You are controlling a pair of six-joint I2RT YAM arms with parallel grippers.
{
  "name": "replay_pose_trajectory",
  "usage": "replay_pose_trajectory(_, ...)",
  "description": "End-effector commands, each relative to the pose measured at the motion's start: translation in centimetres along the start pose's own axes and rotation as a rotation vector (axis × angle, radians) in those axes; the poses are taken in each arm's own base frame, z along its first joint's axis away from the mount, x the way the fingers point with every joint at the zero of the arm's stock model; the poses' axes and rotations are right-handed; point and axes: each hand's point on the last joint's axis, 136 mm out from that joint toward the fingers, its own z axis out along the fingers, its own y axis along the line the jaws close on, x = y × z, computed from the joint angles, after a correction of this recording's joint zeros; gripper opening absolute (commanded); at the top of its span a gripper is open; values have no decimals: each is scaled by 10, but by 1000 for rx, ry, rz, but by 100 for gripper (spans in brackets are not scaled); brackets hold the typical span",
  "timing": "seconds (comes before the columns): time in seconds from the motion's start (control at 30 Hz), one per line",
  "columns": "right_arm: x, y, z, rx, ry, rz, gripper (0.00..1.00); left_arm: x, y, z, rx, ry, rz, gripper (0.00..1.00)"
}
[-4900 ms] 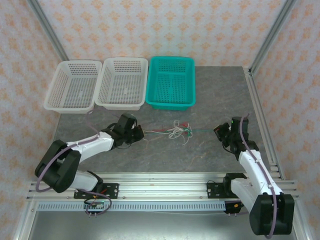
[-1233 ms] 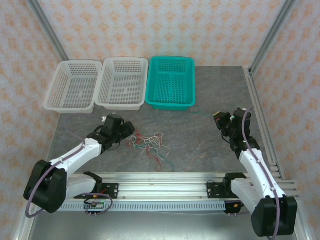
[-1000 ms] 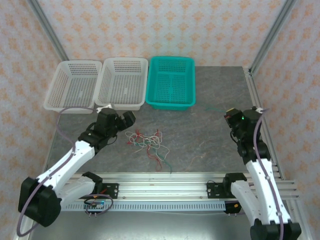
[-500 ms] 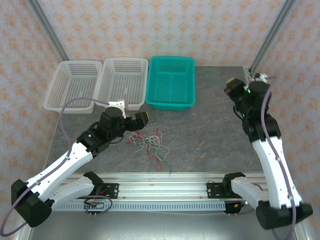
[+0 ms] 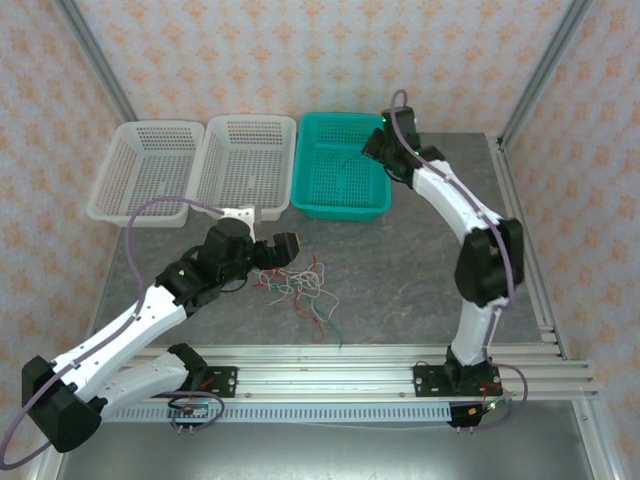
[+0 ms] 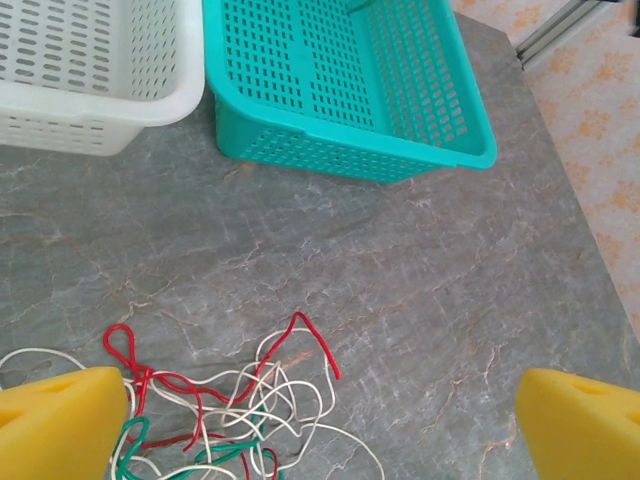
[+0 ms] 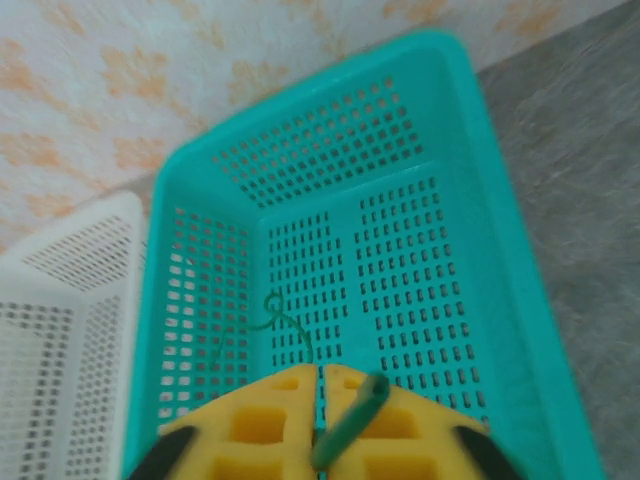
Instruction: Untangle the cables
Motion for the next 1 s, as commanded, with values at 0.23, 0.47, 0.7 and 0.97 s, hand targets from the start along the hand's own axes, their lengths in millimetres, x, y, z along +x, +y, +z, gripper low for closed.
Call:
replay_pose_trajectory(0.23, 22, -13, -127, -100, -55, 18, 83, 37, 15, 37, -78, 172, 34, 100)
replay_pose_trajectory(0.47, 140, -56, -222, -98, 188, -54, 75, 50, 33, 62, -204, 251, 90, 100)
replay_pose_trajectory(0.7, 281, -64, -238, -118, 621, -153, 71, 72, 71, 88, -343, 317, 54, 100)
replay_pose_trajectory(0.97, 384, -31, -216, -197, 849, -253, 72, 86, 85, 101, -380, 342, -17, 100)
